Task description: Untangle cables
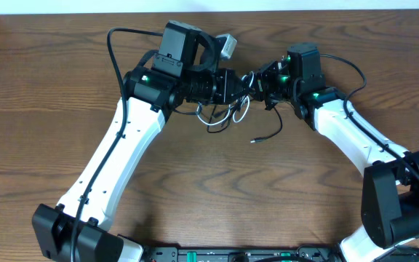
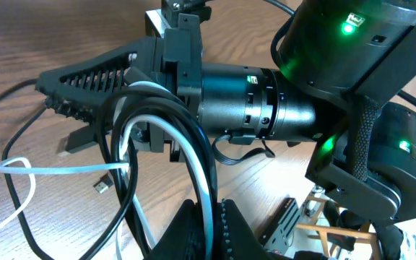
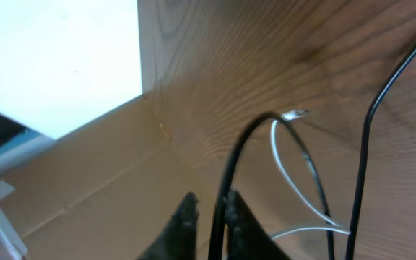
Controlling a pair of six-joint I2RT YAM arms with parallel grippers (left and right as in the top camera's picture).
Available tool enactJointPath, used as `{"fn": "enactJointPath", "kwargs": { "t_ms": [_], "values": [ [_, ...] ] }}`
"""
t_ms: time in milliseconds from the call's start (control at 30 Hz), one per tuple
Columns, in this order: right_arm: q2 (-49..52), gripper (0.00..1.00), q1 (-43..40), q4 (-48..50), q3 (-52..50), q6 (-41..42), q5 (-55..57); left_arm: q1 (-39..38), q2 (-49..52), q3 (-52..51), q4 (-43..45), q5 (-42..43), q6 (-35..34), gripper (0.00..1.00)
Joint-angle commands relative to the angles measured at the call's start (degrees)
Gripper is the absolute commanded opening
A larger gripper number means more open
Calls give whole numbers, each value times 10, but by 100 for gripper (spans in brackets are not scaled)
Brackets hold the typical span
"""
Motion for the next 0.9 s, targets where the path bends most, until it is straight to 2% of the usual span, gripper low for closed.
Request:
{"fn": "enactJointPath", "kwargs": {
  "t_ms": [0, 67, 267, 367, 700, 867],
  "values": [
    [3, 5, 5, -4, 0, -21, 4, 0, 2, 2, 5, -6, 1, 8],
    [3, 1, 5, -21, 0, -48, 16, 0, 2, 2, 6, -17, 1, 8],
    [3, 1, 1, -98, 0, -129, 86, 0, 2, 2, 6, -41, 1, 8],
    [3, 1, -6, -128, 0, -198, 114, 0, 2, 2, 2, -71, 1, 8],
    [2, 1, -33, -110, 0, -421, 67, 0, 4, -1, -37, -171, 1, 8],
    [1, 1, -72, -110, 0, -469, 11, 0, 9, -1, -40, -171, 2, 8]
  ]
}}
